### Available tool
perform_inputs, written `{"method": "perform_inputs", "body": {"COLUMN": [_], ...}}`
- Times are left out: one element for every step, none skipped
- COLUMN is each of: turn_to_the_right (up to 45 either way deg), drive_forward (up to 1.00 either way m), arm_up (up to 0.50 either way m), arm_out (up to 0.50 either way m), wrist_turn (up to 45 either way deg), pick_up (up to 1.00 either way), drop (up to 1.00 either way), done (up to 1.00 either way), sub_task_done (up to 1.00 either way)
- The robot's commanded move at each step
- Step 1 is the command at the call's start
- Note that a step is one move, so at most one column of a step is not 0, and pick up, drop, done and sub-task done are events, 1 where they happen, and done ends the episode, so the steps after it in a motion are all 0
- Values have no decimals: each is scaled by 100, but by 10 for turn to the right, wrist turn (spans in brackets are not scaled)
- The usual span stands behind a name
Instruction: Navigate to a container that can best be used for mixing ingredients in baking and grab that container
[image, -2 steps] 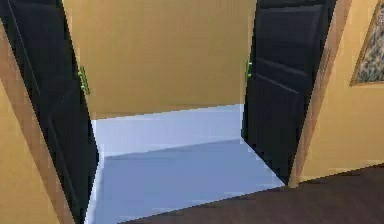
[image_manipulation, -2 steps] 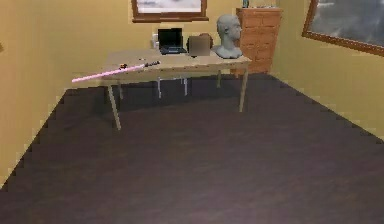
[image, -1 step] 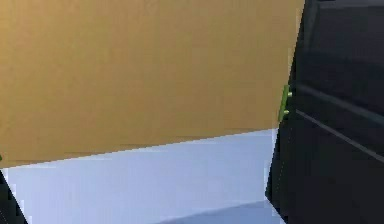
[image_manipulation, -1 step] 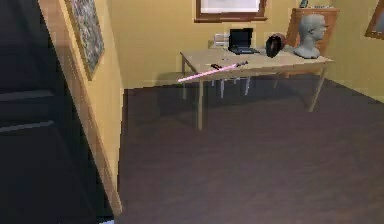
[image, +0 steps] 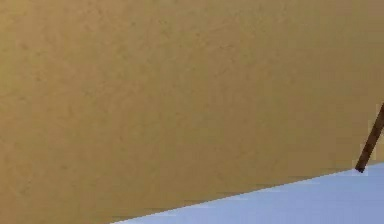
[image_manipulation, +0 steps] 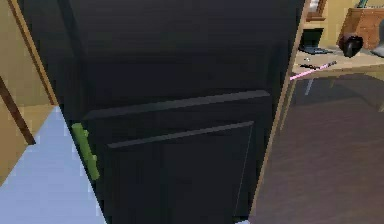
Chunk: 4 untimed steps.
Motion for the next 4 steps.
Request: {"method": "perform_inputs", "body": {"turn_to_the_right": [-30, 0, 450, 270], "drive_forward": [0, 45, 0, 0], "arm_up": [0, 0, 0, 0], "arm_out": [0, 0, 0, 0], "wrist_turn": [0, 0, 0, 0], "pick_up": [0, 0, 0, 0], "drop": [0, 0, 0, 0], "done": [0, 0, 0, 0], "sub_task_done": [0, 0, 0, 0]}}
